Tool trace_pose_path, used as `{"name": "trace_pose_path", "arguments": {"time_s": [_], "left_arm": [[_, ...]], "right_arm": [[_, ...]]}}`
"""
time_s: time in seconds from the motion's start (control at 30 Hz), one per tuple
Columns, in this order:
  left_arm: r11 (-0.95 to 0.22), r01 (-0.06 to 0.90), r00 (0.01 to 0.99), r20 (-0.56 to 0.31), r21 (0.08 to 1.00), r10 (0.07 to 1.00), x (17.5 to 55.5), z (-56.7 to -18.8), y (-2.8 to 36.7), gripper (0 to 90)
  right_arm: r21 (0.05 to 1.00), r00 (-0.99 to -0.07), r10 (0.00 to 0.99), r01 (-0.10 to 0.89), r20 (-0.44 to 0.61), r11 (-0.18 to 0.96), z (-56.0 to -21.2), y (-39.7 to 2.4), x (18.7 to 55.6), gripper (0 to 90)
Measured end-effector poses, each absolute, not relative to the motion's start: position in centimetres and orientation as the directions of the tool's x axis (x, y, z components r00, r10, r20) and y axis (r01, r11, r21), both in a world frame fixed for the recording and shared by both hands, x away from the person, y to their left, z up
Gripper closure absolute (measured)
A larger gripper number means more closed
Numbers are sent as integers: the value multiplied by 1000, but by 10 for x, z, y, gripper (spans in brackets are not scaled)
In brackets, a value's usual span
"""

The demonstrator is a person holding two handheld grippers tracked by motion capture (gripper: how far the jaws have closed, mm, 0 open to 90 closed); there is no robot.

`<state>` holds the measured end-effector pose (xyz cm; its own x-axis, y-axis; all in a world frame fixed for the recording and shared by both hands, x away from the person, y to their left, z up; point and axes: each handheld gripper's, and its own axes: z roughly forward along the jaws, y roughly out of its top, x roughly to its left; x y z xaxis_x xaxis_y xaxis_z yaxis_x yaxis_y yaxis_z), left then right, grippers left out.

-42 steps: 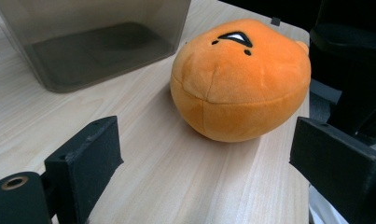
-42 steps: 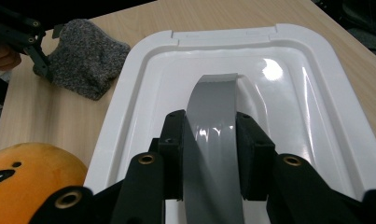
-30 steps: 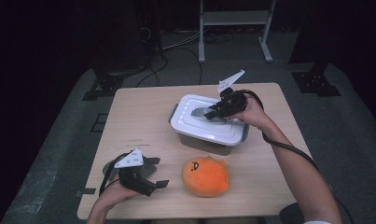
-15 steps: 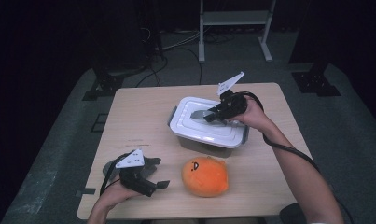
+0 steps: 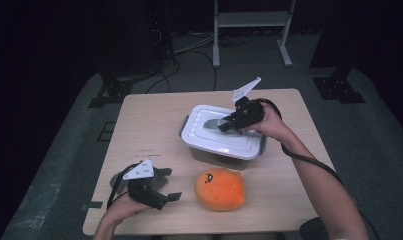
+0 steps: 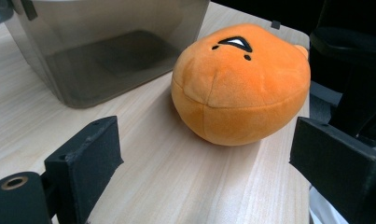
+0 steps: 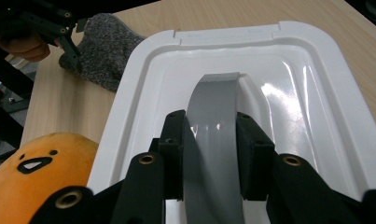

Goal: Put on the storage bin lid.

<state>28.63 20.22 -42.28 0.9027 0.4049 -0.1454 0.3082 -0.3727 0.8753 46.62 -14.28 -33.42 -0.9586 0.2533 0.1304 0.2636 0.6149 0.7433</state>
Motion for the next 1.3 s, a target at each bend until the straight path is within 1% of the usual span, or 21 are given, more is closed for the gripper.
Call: {"name": "trace_pose_path", "arguments": {"time_s": [0.13, 0.77, 1.03, 1.3], "left_arm": [[-372, 309, 903, -147, 875, 404, 287, -423, 202, 81], [-368, 309, 900, -145, 877, 411, 287, -422, 204, 80], [-373, 305, 902, -140, 876, 409, 287, -422, 206, 80], [-371, 301, 902, -136, 878, 410, 287, -422, 205, 80]], "right_arm": [[742, -954, 267, 277, 137, 610, -334, -144, 468, 664], [743, -954, 273, 273, 125, 612, -330, -141, 468, 666], [764, -955, 273, 260, 115, 590, -316, -144, 465, 666], [780, -953, 289, 248, 90, 574, -298, -162, 456, 666]]}}
